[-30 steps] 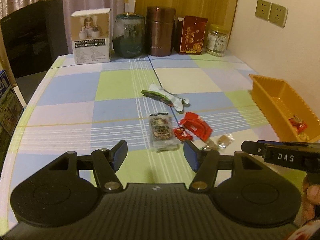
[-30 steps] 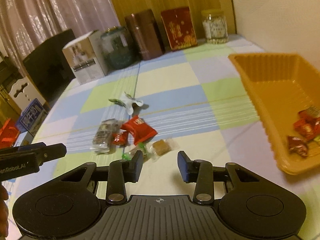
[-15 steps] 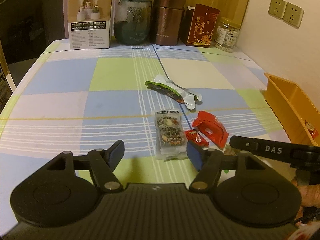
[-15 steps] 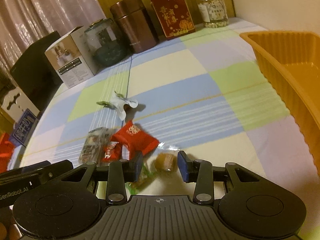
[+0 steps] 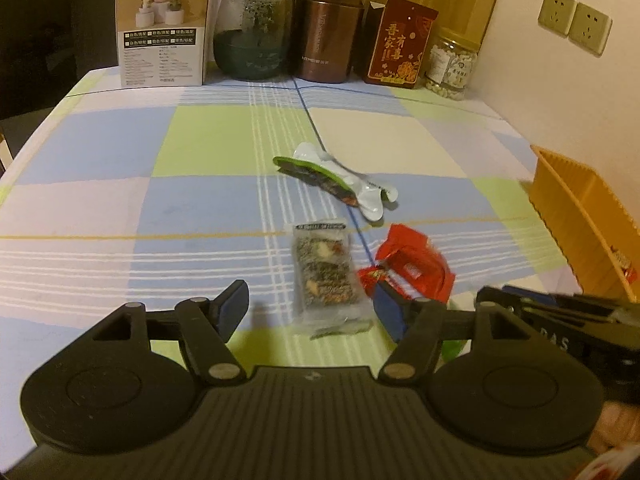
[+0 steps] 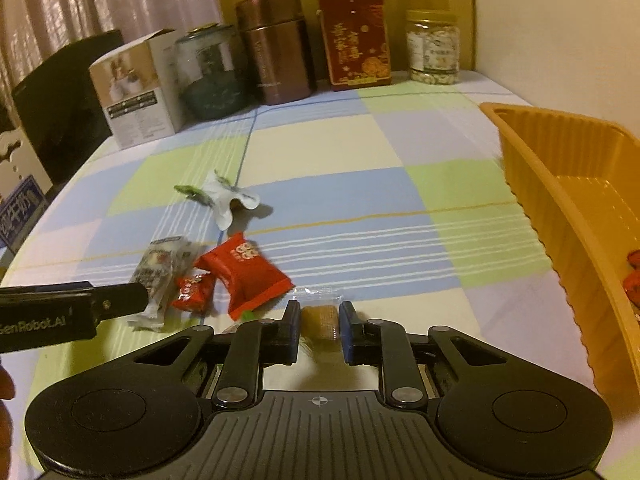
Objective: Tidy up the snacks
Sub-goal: 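Grasp the small clear cookie packet with the right gripper while the left grasps the clear nut-bar packet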
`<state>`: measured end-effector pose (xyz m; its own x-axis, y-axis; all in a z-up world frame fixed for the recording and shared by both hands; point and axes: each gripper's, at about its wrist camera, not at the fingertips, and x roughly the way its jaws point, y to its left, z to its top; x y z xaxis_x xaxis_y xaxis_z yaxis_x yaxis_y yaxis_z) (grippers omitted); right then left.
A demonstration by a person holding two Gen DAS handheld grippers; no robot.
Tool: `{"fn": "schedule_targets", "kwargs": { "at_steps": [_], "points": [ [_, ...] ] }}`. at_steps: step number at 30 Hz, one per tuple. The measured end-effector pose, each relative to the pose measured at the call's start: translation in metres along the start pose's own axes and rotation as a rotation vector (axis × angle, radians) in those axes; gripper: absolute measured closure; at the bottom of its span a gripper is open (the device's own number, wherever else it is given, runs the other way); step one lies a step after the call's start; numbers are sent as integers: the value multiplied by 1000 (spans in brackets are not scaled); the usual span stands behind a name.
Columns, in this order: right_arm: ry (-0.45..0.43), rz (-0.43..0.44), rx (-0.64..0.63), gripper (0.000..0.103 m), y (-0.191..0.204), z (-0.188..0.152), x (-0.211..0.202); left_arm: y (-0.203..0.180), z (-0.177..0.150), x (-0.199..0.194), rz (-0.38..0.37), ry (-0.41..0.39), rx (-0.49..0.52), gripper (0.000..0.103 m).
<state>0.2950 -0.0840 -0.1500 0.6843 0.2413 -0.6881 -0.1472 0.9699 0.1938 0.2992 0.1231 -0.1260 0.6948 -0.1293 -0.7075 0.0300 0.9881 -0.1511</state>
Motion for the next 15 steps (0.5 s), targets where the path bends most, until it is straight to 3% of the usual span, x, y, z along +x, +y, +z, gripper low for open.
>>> {"fn": "schedule_targets", "kwargs": {
  "at_steps": [5, 12, 15],
  "points": [
    [2, 0, 14, 82, -1, 1, -1, -7, 5, 15, -3, -13, 19, 46],
    [3, -2, 23, 82, -4, 2, -1, -15, 5, 32, 43, 15, 83, 63],
    [4, 0, 23, 82, -4, 2, -1, -19, 2, 30, 62, 26, 116, 66]
  ]
}}
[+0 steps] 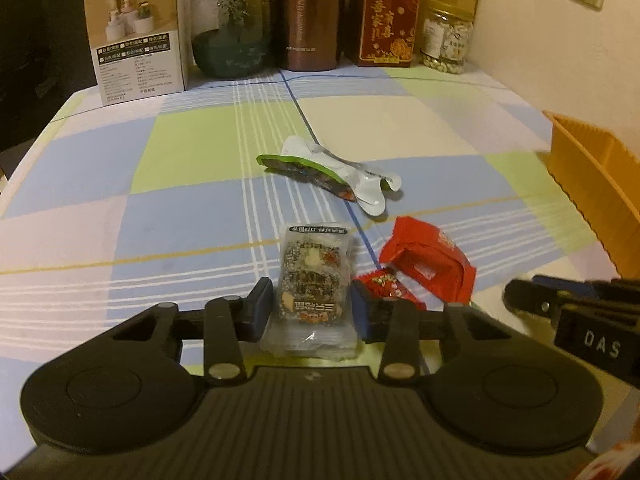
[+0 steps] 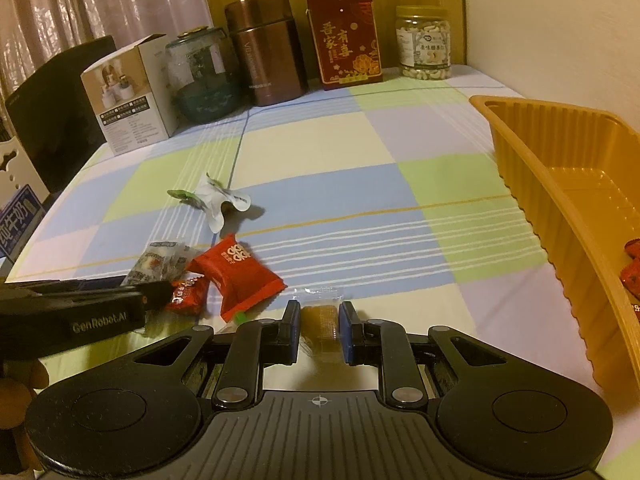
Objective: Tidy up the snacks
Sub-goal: 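Grasp the small clear cookie packet with the right gripper while the left grasps the clear nut-bar packet, then carry both clear packets over the orange tray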
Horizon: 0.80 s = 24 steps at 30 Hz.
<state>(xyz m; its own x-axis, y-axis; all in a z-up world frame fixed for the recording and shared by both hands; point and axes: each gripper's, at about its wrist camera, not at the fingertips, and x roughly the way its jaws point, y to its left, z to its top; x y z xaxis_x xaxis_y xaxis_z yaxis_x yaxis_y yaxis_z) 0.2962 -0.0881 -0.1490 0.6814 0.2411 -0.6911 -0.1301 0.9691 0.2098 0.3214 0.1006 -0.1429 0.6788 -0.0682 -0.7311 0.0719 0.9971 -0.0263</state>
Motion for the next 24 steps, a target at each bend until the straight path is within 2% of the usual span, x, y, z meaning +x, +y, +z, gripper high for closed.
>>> {"fn": "schedule_targets", "kwargs": {
  "at_steps": [11, 14, 20, 24],
  "points": [
    [0, 4, -3, 83, 0, 0, 0, -7, -2, 3, 22, -14, 76, 65],
    [0, 4, -6, 83, 0, 0, 0, -5, -2, 1, 20, -6, 56, 69],
    [-14, -3, -6, 83, -3, 0, -10, 6, -12, -18, 14, 1, -38, 70],
    [-27, -4, -22, 83, -1, -2, -24, 1, -16, -35, 14, -12, -44, 70]
  ]
}}
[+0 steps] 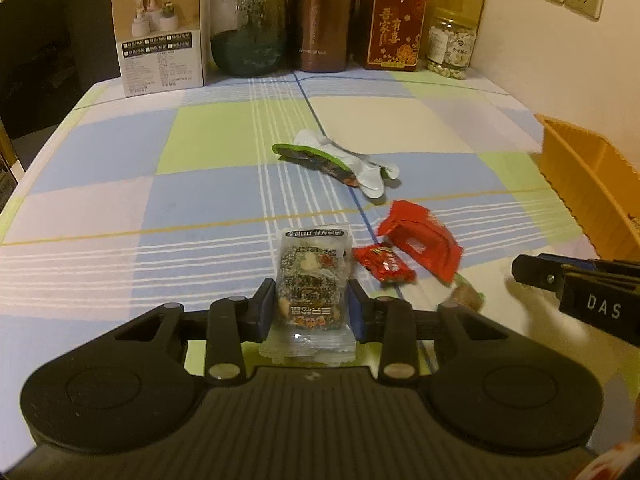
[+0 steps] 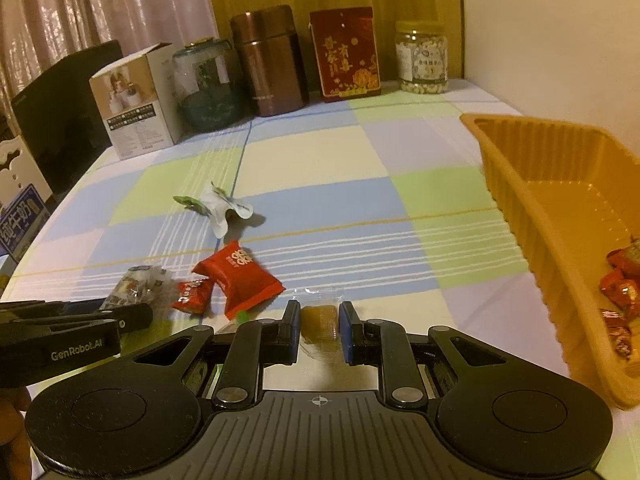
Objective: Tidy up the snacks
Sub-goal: 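Carry both clear packets over the orange tray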
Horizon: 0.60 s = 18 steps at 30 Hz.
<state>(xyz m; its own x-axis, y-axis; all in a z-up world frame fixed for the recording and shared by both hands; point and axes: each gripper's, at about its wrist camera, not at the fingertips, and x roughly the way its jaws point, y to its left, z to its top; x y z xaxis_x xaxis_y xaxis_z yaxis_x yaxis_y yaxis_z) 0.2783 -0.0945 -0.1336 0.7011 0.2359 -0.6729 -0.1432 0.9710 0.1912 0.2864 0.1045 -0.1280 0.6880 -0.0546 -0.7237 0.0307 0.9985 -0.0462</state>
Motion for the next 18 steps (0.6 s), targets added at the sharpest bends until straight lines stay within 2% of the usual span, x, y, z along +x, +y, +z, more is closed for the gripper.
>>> {"fn": "schedule_targets", "kwargs": {
  "at_steps": [8, 18],
  "points": [
    [3, -6, 33, 83, -9, -11, -44, -19, -10, -49, -34, -23, -45, 70],
    [-50, -11, 62, 83, -23, -13, -118, -48, -23, -120, -68, -51, -98, 70]
  ]
}}
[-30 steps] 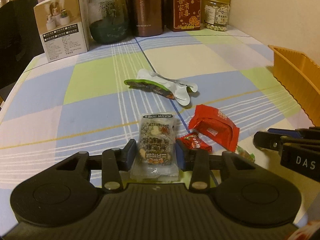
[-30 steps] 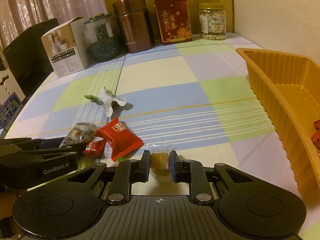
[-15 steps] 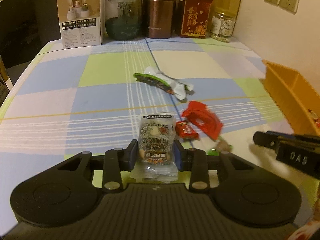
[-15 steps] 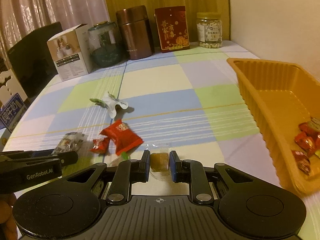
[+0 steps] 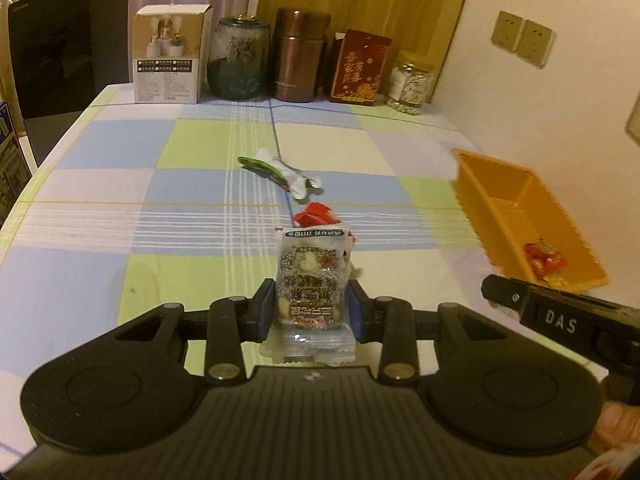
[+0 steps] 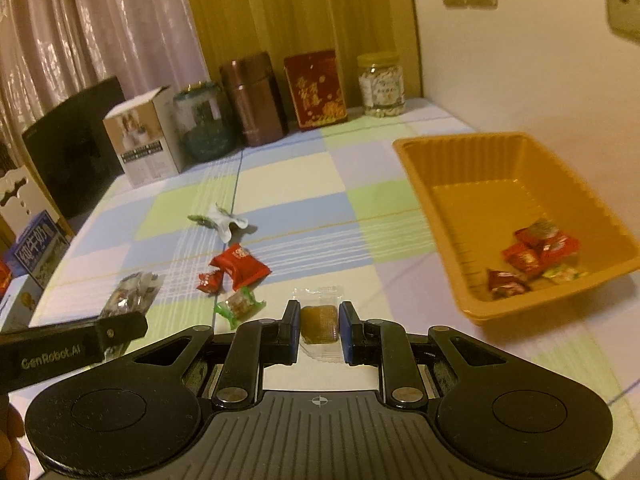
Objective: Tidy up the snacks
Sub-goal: 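Carry both clear packets over the orange tray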
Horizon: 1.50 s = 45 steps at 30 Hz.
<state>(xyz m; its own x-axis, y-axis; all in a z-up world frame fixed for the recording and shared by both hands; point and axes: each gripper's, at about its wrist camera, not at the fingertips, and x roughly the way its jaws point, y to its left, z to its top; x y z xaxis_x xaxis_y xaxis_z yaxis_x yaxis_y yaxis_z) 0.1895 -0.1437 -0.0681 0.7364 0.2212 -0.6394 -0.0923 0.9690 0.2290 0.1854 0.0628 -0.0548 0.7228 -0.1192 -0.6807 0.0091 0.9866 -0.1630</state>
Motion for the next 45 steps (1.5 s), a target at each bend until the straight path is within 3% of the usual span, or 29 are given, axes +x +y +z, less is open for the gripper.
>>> {"fn": "schedule_targets", "kwargs": {
  "at_steps": [10, 21, 45],
  "points": [
    [-50, -16, 18, 82, -17, -1, -59, -41, -10, -44, -30, -26, 52, 70],
    [-99, -65, 55, 82, -50, 1, -96, -86, -7, -62, -95, -51, 110, 70],
    [-140, -178, 175, 82, -145, 17, -106, -181, 6, -21, -212, -10, 226, 70]
  ]
}}
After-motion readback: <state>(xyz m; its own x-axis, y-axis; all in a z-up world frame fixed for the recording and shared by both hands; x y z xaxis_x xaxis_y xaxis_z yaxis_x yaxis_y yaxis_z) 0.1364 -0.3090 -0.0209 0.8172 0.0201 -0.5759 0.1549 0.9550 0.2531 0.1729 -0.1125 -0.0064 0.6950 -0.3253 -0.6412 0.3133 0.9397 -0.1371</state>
